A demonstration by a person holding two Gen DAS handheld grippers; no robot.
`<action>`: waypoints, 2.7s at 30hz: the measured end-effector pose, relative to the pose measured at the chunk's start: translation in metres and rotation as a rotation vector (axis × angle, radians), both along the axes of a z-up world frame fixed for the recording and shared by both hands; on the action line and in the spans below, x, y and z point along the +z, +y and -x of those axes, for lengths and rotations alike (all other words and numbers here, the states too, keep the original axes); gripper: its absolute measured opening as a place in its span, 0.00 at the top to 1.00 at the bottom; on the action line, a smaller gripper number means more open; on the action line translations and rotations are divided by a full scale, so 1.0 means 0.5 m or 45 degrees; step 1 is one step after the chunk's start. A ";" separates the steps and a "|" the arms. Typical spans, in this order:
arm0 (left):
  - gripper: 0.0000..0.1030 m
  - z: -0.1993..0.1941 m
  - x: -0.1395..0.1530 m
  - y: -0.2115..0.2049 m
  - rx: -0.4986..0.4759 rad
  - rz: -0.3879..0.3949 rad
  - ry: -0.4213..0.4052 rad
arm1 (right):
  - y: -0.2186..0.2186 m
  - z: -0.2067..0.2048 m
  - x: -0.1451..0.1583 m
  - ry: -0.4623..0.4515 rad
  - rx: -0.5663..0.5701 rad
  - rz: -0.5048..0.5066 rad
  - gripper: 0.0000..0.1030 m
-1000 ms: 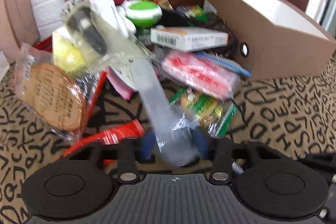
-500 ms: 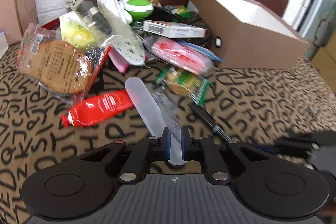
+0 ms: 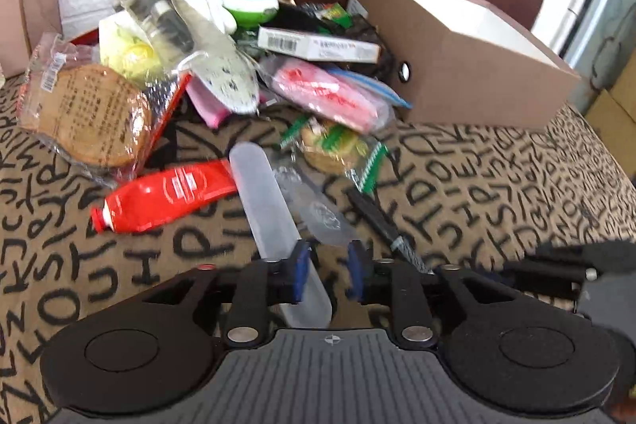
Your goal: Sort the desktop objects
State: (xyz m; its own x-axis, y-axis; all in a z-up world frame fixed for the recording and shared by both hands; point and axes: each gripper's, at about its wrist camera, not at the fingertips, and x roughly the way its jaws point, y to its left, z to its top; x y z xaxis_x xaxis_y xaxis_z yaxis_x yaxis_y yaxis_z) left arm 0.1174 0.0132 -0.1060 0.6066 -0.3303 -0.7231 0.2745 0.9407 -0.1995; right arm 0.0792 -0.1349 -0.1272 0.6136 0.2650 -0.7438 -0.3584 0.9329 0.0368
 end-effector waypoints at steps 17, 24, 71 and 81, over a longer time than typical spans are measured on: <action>0.66 -0.092 -0.039 -0.042 -0.013 0.060 0.069 | -0.040 -0.042 -0.006 0.007 -0.049 -0.041 0.85; 0.95 -0.102 -0.041 -0.029 0.005 0.073 0.105 | -0.022 -0.064 -0.011 -0.019 -0.027 -0.008 0.78; 0.99 -0.385 0.389 -0.254 -0.107 0.184 -0.236 | -0.271 -0.343 0.384 -0.565 -0.225 -0.188 0.90; 0.99 -0.509 0.166 -0.388 -0.159 0.023 0.021 | -0.381 -0.475 0.159 -0.114 -0.446 -0.151 0.89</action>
State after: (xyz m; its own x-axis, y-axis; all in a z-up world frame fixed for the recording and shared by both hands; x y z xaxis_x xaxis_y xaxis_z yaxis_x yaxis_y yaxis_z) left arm 0.3718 -0.1807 -0.0229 0.5481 -0.4157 -0.7258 0.3859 0.8956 -0.2215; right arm 0.3167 -0.3252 -0.0478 0.7436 0.1088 -0.6597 -0.0252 0.9905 0.1350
